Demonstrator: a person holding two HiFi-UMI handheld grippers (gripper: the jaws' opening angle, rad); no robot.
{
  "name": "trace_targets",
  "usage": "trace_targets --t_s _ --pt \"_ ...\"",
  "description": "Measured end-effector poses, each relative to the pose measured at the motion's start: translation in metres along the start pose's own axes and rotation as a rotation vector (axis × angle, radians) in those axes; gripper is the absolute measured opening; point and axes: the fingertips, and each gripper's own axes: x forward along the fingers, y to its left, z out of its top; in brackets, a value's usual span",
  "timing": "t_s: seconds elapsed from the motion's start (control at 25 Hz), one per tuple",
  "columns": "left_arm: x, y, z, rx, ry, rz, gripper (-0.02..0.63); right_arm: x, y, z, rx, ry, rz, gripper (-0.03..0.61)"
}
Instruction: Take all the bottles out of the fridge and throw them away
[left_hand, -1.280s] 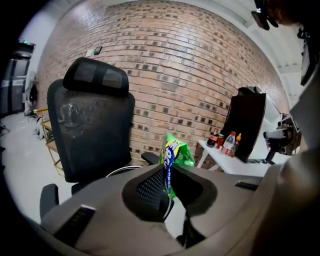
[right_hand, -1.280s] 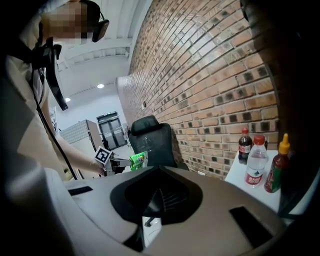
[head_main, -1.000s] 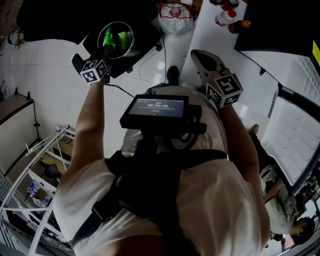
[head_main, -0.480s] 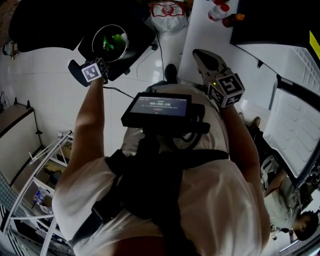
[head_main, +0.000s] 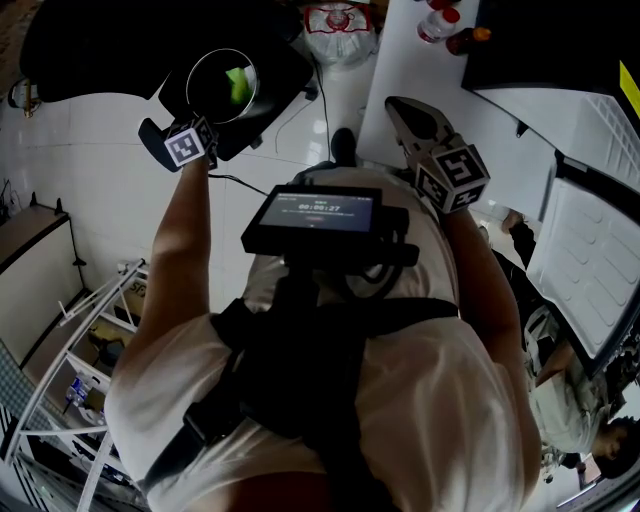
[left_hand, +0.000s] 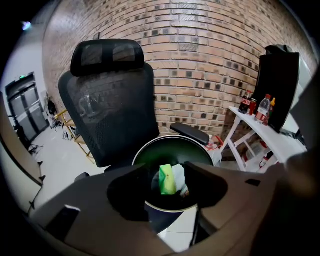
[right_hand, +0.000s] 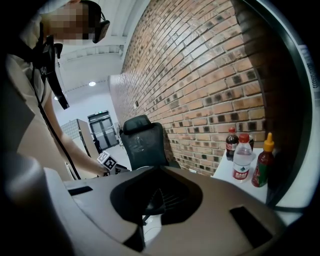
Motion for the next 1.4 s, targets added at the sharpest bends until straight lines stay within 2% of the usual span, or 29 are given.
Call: trace_targets --t_s 0.36,0.56,0.6,0.64,0.68,0.84,0.96,1.16,1.4 --pt "-0.003 -0.009 0.000 0.030 -0.016 -0.008 0.225 -0.005 -0.001 -0.002 -0.002 -0.002 -0.002 -0.008" --pt "-0.006 -0.020 0.012 0.049 -0.059 -0.022 0.225 -0.009 -0.002 -0.002 0.002 -0.017 -0.004 -0.008" --pt "-0.007 -0.021 0.014 0.059 -0.067 -0.024 0.155 -0.010 -0.002 -0.002 0.001 -0.020 -0.005 -0.008" --pt "-0.009 -0.024 0.016 0.071 -0.074 -0.030 0.050 -0.010 -0.001 -0.001 -0.002 -0.021 -0.005 -0.008" --pt "-0.011 -0.029 0.019 0.085 -0.083 -0.044 0.003 -0.010 -0.001 -0.001 -0.005 -0.021 -0.006 -0.008" --pt "-0.016 -0.057 0.034 0.160 -0.116 -0.106 0.003 -0.013 -0.001 -0.001 0.000 -0.030 -0.009 -0.008" --pt "-0.023 -0.082 0.054 0.171 -0.168 -0.154 0.003 -0.018 -0.003 0.001 0.004 -0.046 -0.018 -0.008" --pt "-0.038 -0.144 0.094 0.242 -0.262 -0.261 0.003 -0.037 -0.012 0.000 0.014 -0.063 -0.050 -0.008" --pt "-0.062 -0.228 0.142 0.266 -0.391 -0.393 0.003 -0.077 -0.038 -0.004 0.045 -0.102 -0.128 -0.008"
